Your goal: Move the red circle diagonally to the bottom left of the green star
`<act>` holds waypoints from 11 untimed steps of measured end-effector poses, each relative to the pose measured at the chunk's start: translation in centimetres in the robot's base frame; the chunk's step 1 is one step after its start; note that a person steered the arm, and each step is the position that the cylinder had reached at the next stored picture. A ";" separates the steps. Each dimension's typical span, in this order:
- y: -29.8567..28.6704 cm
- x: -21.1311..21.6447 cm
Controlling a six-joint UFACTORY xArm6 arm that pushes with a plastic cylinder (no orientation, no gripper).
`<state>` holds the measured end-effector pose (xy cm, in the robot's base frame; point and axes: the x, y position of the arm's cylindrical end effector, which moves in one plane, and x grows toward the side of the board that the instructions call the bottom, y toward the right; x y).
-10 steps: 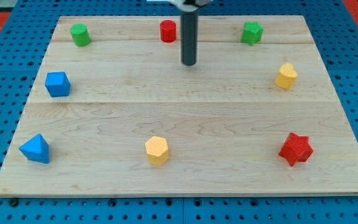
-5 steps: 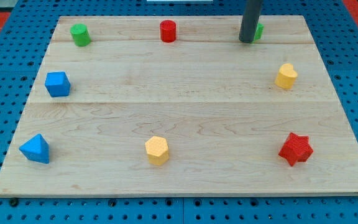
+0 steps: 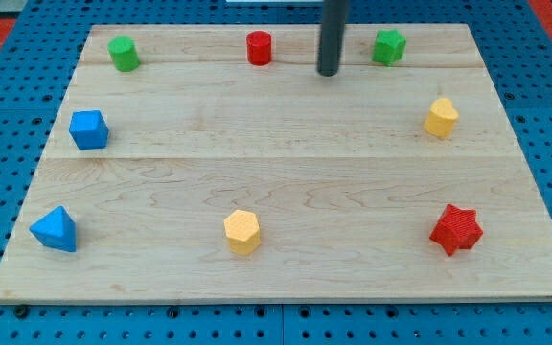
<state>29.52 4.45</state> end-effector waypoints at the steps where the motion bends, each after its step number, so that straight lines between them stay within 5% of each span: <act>1: -7.1 0.5; 3: -16.4 -2.4; 4: -15.6 -5.8; 6: -5.8 -6.8; 8: -2.0 -2.9; 11: 2.7 -3.2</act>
<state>26.30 7.19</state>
